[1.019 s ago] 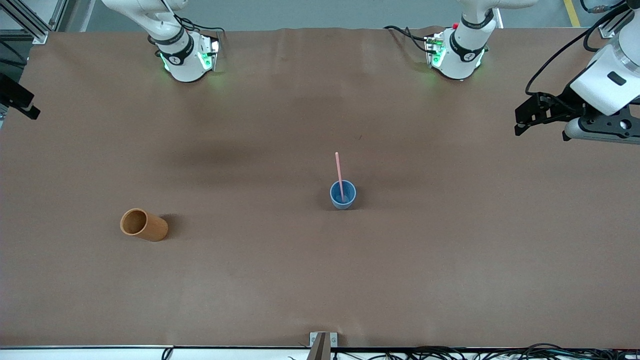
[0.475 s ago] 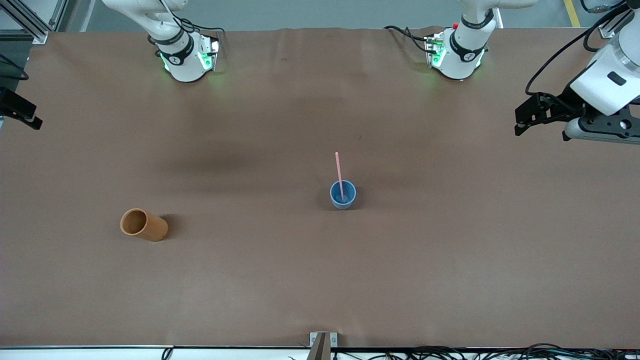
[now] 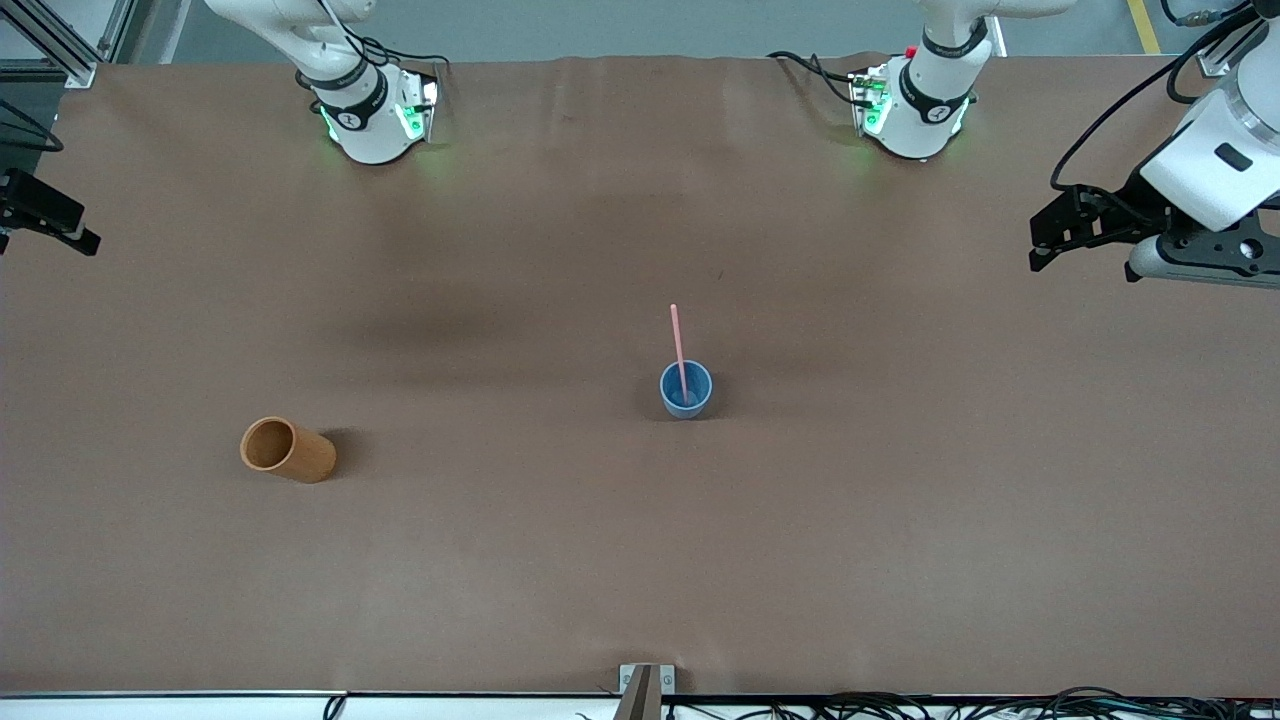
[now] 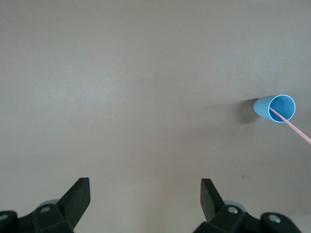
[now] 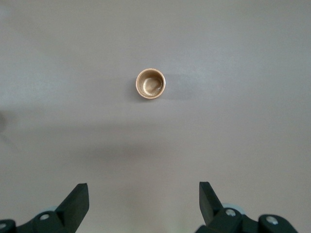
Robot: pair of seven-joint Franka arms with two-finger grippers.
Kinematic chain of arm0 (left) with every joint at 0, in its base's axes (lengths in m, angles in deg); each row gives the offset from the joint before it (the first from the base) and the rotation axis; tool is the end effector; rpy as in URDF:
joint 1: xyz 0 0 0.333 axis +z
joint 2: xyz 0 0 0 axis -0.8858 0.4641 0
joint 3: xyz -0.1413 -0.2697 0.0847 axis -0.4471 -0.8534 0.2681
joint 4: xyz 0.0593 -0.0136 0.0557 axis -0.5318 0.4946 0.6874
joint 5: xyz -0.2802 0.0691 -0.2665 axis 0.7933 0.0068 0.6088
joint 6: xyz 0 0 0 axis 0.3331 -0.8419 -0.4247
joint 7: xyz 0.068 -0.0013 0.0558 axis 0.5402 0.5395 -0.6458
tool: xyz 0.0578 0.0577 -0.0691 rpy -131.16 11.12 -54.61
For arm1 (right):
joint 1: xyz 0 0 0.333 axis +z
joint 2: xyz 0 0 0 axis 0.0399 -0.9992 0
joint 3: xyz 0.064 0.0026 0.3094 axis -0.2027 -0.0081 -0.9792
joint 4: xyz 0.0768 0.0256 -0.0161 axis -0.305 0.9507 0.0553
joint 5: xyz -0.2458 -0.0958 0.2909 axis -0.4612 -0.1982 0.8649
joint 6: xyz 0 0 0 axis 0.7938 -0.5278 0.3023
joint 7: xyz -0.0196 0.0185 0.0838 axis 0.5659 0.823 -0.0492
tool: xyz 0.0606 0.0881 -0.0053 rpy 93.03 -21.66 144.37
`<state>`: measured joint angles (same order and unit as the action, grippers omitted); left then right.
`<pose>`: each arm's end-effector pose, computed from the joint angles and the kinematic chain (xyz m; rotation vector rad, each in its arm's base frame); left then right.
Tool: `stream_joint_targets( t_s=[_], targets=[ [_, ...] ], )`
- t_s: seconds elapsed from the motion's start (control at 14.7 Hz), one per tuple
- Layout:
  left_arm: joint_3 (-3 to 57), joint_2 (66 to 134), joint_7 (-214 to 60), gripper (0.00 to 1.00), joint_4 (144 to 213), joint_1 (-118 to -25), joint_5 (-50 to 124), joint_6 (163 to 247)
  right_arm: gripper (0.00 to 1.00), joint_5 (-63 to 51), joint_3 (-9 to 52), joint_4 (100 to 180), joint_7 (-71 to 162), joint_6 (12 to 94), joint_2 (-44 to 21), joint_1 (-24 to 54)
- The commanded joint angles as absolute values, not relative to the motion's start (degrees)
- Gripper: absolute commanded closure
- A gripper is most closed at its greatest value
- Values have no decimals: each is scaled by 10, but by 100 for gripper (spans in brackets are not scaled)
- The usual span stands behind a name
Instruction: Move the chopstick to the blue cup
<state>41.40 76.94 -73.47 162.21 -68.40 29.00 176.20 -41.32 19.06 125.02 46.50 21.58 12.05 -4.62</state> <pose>0.5568 -0.1014 0.6506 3.1038 -0.2060 0.0594 0.5390 -0.0486 0.6689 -3.1065 0.0313 -0.0140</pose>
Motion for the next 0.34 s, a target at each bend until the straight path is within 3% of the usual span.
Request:
stream_joint_targets(
  t_s=[0.0,0.27],
  targets=[
    [415,771,-733,0,1615,-683,295,1757,0,-427,182,1263,437,213,130,-52],
    [415,771,-733,0,1615,-683,295,1757,0,-437,182,1263,442,208,128,-52]
  ],
)
